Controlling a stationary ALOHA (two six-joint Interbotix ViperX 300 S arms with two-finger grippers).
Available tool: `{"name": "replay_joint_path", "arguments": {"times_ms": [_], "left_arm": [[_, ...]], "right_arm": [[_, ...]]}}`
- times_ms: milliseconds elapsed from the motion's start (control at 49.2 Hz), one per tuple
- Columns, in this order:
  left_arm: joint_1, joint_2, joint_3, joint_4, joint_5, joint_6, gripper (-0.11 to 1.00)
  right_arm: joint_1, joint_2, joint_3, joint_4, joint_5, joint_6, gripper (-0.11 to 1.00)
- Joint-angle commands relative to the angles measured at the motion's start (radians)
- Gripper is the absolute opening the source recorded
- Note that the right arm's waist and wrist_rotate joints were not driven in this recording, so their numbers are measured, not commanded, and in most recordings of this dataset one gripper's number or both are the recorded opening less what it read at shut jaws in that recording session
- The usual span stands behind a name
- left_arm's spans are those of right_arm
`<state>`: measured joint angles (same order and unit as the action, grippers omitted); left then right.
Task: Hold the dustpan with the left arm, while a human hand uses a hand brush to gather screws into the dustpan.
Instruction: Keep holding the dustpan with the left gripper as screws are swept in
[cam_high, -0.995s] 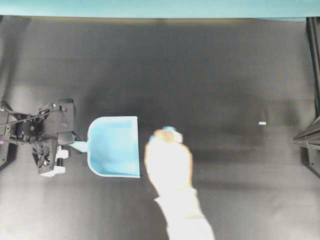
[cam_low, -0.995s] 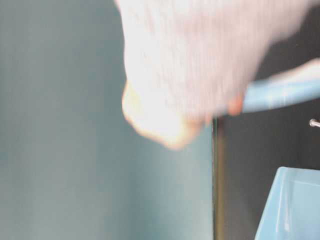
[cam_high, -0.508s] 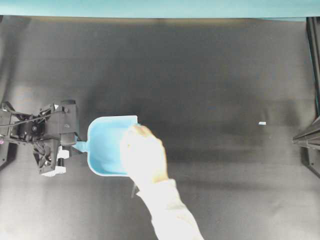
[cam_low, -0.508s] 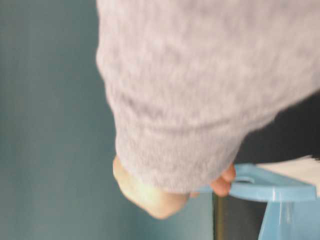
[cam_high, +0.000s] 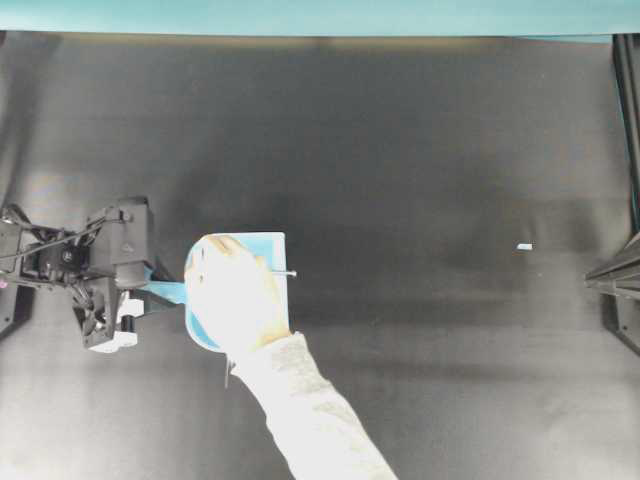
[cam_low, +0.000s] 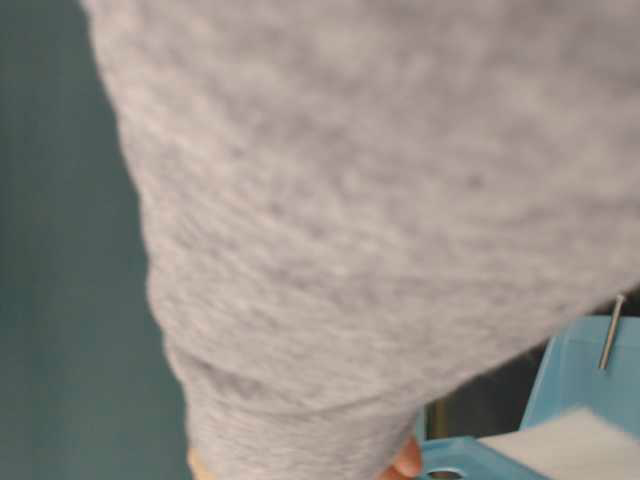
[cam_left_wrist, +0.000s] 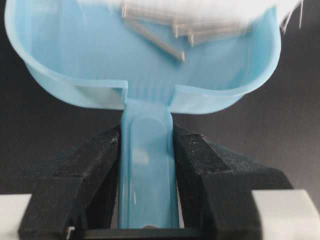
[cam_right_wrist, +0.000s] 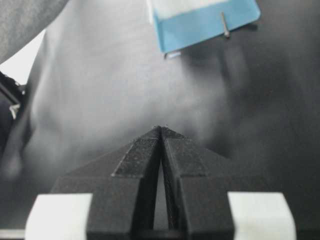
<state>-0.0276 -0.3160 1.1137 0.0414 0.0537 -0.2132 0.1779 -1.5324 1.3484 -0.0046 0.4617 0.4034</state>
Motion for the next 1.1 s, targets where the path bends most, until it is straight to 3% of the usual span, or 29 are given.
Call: {"name": "replay_joint_path", "arguments": {"times_ms": [0, 528, 934, 1076], "left_arm": [[0.005, -0.003, 0.008, 0.002, -0.032, -0.005, 0.31], [0.031, 0.021, 0.077, 0.002, -0.133, -0.005, 0.31], [0.029, 0.130, 0.080, 0.003, -0.362, -0.006, 0.31], [0.029, 0.137, 0.083, 0.002, -0.382, -0.009, 0.31]], "right_arm": [[0.000, 0.005, -0.006, -0.002, -0.006, 0.000, 0.00], [0.000, 0.005, -0.006, -0.002, -0.006, 0.002, 0.00], [0.000, 0.005, -0.006, -0.002, -0.006, 0.002, 0.00], [0.000, 0.005, -0.006, -0.003, -0.006, 0.000, 0.00]]}}
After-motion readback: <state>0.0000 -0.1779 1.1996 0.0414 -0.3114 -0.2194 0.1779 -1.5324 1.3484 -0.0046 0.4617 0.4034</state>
